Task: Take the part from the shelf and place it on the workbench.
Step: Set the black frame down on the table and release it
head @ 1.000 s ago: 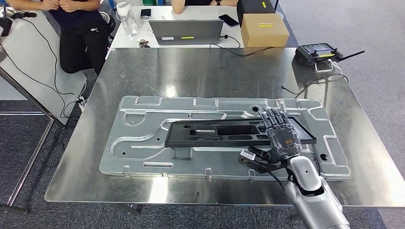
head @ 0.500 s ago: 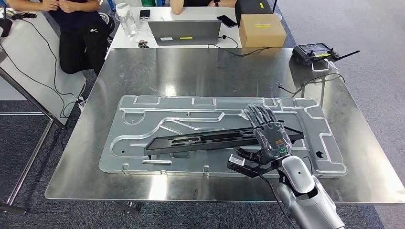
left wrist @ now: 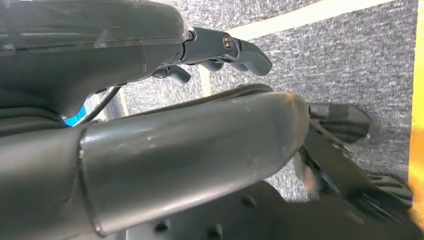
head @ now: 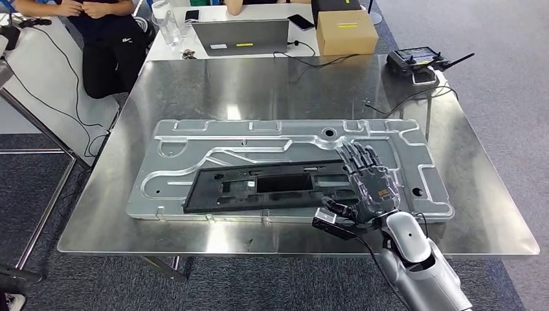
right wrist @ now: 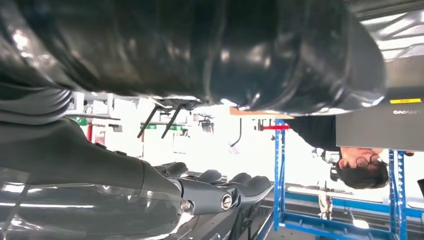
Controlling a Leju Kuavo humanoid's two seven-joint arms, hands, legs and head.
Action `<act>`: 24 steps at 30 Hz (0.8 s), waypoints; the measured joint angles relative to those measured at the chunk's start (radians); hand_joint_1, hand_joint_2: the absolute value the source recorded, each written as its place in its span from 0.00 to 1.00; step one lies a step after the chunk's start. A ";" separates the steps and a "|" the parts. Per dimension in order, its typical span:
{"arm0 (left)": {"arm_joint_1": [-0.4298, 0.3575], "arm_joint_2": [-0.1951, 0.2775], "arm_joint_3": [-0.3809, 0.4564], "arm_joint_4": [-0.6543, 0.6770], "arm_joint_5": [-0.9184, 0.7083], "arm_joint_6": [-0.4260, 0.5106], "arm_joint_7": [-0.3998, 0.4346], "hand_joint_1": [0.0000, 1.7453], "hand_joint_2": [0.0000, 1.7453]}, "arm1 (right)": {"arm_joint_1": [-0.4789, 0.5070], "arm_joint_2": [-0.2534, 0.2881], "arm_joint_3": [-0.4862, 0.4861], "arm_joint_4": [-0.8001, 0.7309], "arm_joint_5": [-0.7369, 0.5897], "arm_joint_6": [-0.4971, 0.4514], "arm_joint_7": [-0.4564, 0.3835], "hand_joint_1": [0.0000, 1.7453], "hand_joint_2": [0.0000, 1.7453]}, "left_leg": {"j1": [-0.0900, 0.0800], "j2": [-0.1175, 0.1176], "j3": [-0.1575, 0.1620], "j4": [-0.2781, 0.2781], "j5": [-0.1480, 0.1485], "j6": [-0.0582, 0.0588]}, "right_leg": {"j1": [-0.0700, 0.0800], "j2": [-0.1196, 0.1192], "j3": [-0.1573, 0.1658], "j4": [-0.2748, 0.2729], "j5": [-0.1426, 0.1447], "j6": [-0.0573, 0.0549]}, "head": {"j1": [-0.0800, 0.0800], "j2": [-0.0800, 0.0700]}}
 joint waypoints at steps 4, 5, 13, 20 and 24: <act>-0.004 0.002 0.000 0.000 0.006 -0.003 -0.001 0.00 0.00 | -0.001 -0.003 0.000 0.007 -0.003 -0.001 -0.002 0.00 0.00 | -0.016 0.007 0.072 -0.138 0.031 0.020 | -0.002 -0.003 0.000 -0.010 0.024 0.024 | 0.001 0.000; -0.003 0.001 0.000 0.000 0.006 -0.003 -0.001 0.00 0.00 | -0.001 -0.004 0.000 0.009 -0.003 -0.001 -0.002 0.00 0.00 | -0.017 0.006 0.070 -0.143 0.041 0.024 | -0.004 -0.003 0.001 -0.016 0.031 0.032 | 0.000 0.000; 0.002 -0.001 0.000 0.000 0.018 0.003 -0.002 0.00 0.00 | -0.008 -0.027 -0.028 0.077 0.014 0.000 0.027 0.00 0.00 | -0.013 0.012 0.031 -0.153 0.095 0.044 | -0.005 -0.002 -0.079 0.230 -0.118 0.051 | 0.002 0.000; 0.000 -0.007 -0.004 0.000 0.027 0.007 -0.007 0.00 0.00 | -0.012 -0.032 -0.061 0.100 0.019 -0.004 0.016 0.00 0.00 | -0.020 0.012 0.015 -0.124 0.081 0.033 | 0.006 -0.004 0.070 -0.017 -0.043 0.026 | 0.002 0.000; -0.001 -0.006 -0.013 0.000 0.028 0.015 0.005 0.00 0.00 | -0.008 -0.030 -0.062 0.098 0.033 -0.010 0.010 0.00 0.00 | -0.024 0.012 0.020 -0.140 0.097 0.048 | 0.001 -0.004 0.076 -0.034 -0.030 0.036 | 0.001 0.000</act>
